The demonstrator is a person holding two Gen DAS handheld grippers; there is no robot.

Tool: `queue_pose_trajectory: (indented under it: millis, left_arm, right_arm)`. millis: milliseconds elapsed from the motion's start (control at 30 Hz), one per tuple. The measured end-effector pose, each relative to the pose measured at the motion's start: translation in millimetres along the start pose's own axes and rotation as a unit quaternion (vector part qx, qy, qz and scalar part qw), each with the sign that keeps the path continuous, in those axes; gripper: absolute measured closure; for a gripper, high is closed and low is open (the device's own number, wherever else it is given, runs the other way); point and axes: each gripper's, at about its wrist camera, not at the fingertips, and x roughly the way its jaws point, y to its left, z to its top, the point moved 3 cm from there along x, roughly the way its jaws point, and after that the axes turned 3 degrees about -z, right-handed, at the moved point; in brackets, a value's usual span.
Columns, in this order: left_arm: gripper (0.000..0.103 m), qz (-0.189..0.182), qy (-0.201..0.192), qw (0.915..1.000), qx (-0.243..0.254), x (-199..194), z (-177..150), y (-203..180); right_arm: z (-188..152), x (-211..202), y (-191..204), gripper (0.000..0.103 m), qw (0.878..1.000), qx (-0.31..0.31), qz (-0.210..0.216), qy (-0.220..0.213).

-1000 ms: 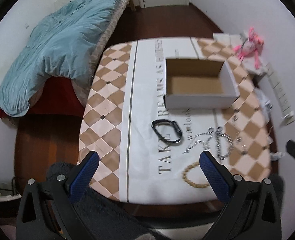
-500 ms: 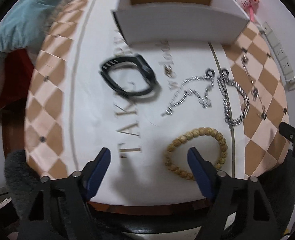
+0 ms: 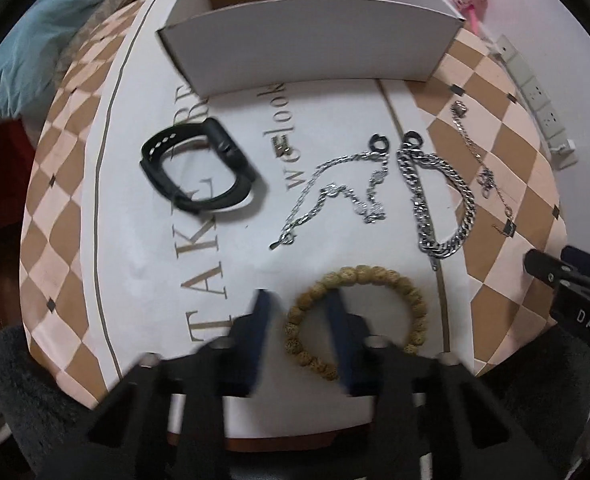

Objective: Organize jewelry
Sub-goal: 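Grasp the wooden bead bracelet with the left tool while the right tool grasps the thick silver chain bracelet, then carry both bracelets into the white box and open both tools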

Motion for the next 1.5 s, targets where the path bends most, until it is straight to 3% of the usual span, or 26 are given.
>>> queue_pose_trajectory:
  millis: [67, 500, 700, 767, 833, 900, 967, 1200, 1500]
  left_arm:
    - [0.097, 0.003, -0.001, 1.0000, 0.001, 0.6, 1.8, 1.5]
    - [0.097, 0.018, -0.047, 0.9969, -0.060, -38.2, 7.3, 85.2]
    - [0.097, 0.023, -0.062, 0.9955, -0.067, -39.6, 14.2, 100.1]
    - [0.097, 0.025, -0.067, 0.9953, -0.065, -40.0, 14.4, 93.7]
    - [0.097, 0.022, -0.071, 0.9951, -0.065, -42.7, 14.1, 89.6]
    - [0.097, 0.020, -0.075, 0.9949, -0.064, -48.6, 11.3, 83.8]
    - [0.097, 0.018, -0.079, 0.9947, -0.063, -56.2, 8.9, 77.9]
    - [0.097, -0.011, -0.109, 0.9925, -0.055, -89.0, 14.3, 69.2]
    - [0.097, -0.063, -0.152, 0.9850, -0.051, -142.2, 40.1, 58.5]
  right_arm:
    - [0.7, -4.2, 4.1, 0.047, 1.000, 0.000, 0.003, -0.001]
    - [21.4, -19.2, 36.8, 0.047, 0.995, 0.022, 0.092, -0.019]
    - [32.3, -6.6, 60.7, 0.047, 0.997, 0.009, 0.072, -0.019]
    - [33.7, -7.3, 69.3, 0.055, 0.998, -0.010, 0.051, -0.029]
    - [31.9, -10.3, 78.9, 0.088, 0.997, -0.031, 0.043, -0.048]
    - [30.6, -10.3, 82.2, 0.088, 0.997, -0.034, 0.038, -0.050]
    - [29.5, -16.5, 79.7, 0.095, 0.996, -0.028, 0.053, -0.061]
    - [22.5, -50.7, 75.9, 0.096, 0.989, -0.011, 0.133, -0.070]
    - [44.9, -115.0, 66.9, 0.098, 0.976, -0.018, 0.186, -0.112]
